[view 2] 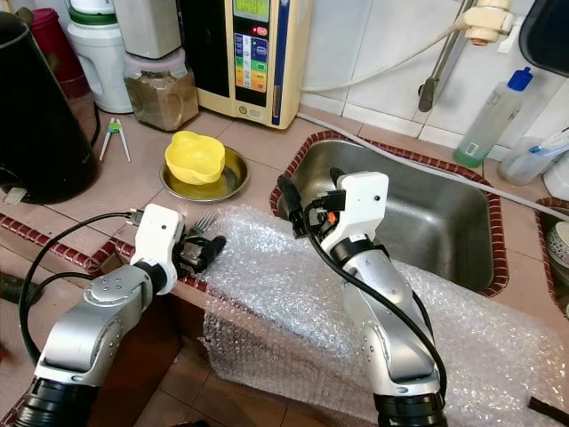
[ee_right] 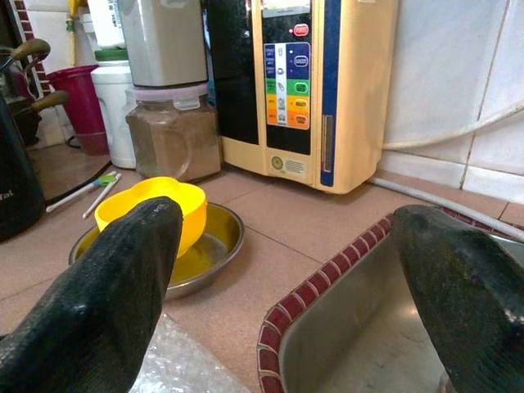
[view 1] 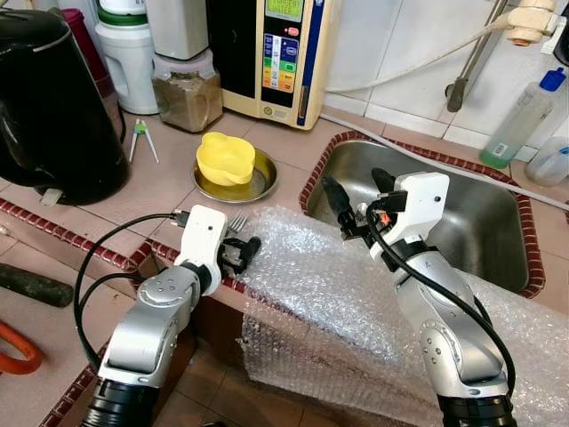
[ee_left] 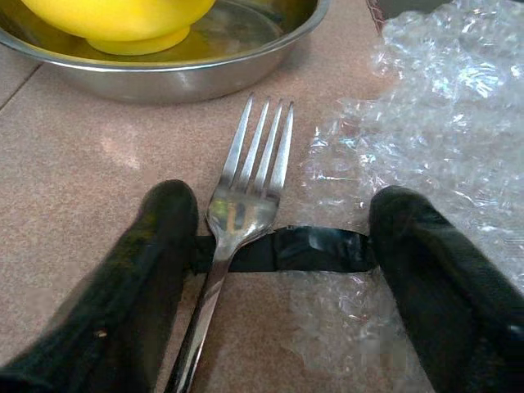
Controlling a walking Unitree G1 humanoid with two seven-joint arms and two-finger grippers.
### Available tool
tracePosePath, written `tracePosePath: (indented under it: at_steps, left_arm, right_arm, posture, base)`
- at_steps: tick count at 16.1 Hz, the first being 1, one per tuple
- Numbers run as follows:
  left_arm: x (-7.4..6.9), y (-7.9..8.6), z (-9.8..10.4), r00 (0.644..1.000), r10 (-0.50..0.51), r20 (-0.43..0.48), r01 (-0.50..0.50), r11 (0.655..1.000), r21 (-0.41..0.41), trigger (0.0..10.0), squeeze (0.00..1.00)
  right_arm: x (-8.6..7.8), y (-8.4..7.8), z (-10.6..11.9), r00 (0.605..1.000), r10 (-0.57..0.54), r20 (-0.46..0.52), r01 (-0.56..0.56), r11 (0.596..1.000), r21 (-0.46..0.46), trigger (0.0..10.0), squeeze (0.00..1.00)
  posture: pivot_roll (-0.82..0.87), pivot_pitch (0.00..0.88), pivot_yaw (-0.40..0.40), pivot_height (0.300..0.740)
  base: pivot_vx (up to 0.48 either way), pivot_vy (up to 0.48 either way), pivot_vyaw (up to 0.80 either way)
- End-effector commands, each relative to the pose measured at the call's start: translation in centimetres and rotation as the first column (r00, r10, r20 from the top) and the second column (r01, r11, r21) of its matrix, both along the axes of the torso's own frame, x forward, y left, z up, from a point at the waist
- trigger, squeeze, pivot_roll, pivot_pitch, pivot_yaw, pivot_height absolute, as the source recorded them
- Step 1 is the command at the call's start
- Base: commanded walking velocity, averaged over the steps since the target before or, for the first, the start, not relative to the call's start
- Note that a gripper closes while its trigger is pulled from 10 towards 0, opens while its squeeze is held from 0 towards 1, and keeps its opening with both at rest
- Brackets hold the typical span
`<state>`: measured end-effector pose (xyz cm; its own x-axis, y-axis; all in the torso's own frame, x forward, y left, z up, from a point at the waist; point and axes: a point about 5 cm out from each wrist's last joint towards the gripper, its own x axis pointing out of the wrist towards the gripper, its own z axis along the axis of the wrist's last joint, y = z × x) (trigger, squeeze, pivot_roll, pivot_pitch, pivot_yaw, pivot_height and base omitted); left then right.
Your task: Kitchen organization
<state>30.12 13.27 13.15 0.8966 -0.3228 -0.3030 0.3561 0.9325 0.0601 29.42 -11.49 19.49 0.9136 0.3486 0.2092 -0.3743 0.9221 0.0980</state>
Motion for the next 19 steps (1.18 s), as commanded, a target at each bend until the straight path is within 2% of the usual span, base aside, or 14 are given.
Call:
tracePosePath:
  at_steps: [1,4,5,6,7,10,15,19]
  left_arm:
    - [0.1,0.0,-0.6,1.0,0.008,-0.028,-0.008,1.0,0.026,0.0,0.0]
    - [0.5,0.0,-0.6,0.999,-0.001,-0.036,0.003,0.999,0.046,0.0,0.0]
    - [0.5,0.1,-0.6,0.999,-0.001,-0.036,0.003,0.999,0.049,0.0,0.0]
    - [0.7,0.2,-0.6,0.999,0.002,-0.036,0.0,0.999,0.052,0.0,0.0]
    - [0.8,0.2,-0.6,0.999,0.004,-0.036,-0.002,0.999,0.053,0.0,0.0]
    - [1.0,0.3,-0.7,0.999,0.012,-0.038,-0.011,0.999,0.05,0.0,0.0]
    - [1.5,0.3,-0.6,0.999,0.02,-0.031,-0.018,0.999,0.042,0.0,0.0]
    - [2.0,0.4,-0.4,0.999,0.028,-0.016,-0.027,0.999,0.043,0.0,0.0]
  right_arm:
    - [-0.1,-0.3,0.1,1.0,-0.013,0.004,0.013,1.0,-0.002,10.0,0.75]
    - [-0.1,0.0,0.0,1.0,0.002,-0.003,-0.002,1.0,0.007,10.0,0.73]
    - [-0.2,0.1,-0.1,1.0,0.017,-0.008,-0.017,1.0,0.01,10.0,0.56]
    - [-0.6,0.6,-0.4,0.997,0.074,-0.026,-0.074,0.997,0.003,10.0,0.11]
    - [-0.8,0.9,-0.6,0.992,0.12,-0.045,-0.121,0.993,-0.007,10.0,0.0]
    - [-1.8,1.4,-1.7,0.966,0.232,-0.117,-0.238,0.971,-0.04,10.0,0.0]
    - [-2.8,1.4,-2.6,0.928,0.322,-0.188,-0.341,0.936,-0.08,10.0,0.0]
    - [-3.5,1.9,-2.9,0.893,0.39,-0.225,-0.415,0.907,-0.077,10.0,0.0]
  posture:
    - [0.04,0.076,-0.037,0.74]
    - [0.04,0.077,-0.03,0.74]
    - [0.04,0.077,-0.029,0.74]
    - [0.04,0.078,-0.028,0.74]
    - [0.04,0.078,-0.028,0.74]
    - [0.03,0.079,-0.029,0.74]
    - [0.03,0.081,-0.027,0.74]
    - [0.03,0.082,-0.031,0.74]
  base:
    - [0.0,0.0,0.0]
    - [0.0,0.0,0.0]
    - [0.0,0.0,0.0]
    - [0.0,0.0,0.0]
    - [0.0,0.0,0.0]
    - [0.0,0.0,0.0]
    - [0.0,0.0,0.0]
    - [0.0,0.0,0.0]
